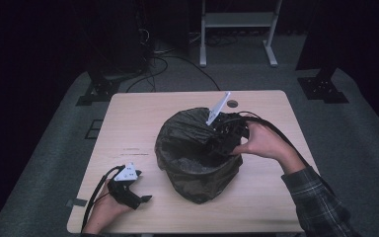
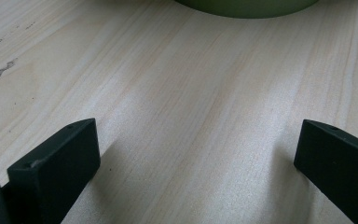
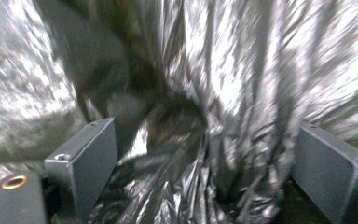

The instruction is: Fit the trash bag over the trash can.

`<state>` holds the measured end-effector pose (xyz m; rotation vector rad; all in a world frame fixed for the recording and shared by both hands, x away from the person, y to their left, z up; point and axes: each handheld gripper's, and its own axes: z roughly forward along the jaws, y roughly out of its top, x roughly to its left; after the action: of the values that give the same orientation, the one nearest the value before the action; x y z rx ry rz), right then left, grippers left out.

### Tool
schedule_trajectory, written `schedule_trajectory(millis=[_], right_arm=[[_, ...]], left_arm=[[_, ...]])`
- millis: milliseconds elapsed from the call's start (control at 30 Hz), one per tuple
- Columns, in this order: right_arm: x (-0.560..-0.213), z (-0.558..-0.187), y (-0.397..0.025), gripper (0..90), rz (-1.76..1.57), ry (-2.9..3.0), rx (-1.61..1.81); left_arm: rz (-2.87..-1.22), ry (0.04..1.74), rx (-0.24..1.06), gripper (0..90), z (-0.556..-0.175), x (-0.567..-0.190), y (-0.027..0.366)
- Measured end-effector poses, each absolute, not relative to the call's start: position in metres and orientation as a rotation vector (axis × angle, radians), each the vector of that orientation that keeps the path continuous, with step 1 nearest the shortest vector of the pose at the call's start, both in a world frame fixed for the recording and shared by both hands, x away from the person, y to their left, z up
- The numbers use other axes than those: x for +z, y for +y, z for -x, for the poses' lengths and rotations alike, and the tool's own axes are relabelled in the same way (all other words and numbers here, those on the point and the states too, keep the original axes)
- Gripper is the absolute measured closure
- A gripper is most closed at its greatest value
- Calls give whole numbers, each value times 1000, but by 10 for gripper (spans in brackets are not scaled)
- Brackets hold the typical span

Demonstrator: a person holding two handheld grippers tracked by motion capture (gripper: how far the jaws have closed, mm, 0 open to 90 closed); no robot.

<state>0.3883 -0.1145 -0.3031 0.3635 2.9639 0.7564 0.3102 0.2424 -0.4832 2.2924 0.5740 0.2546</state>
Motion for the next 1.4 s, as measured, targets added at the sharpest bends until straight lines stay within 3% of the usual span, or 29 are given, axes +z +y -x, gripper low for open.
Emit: schedule_trajectory(millis=[500, 967, 1400], right_arm=[[-266, -389, -75, 100, -303, 2817, 1053], [-312, -405, -22, 99, -300, 2883, 948], [-324, -408, -14, 99, -319, 2937, 834]], left_arm=[[-2292, 575, 255, 0, -310, -483, 242], [-2292, 575, 254, 0, -310, -483, 242], [-2293, 573, 255, 0, -310, -483, 242]])
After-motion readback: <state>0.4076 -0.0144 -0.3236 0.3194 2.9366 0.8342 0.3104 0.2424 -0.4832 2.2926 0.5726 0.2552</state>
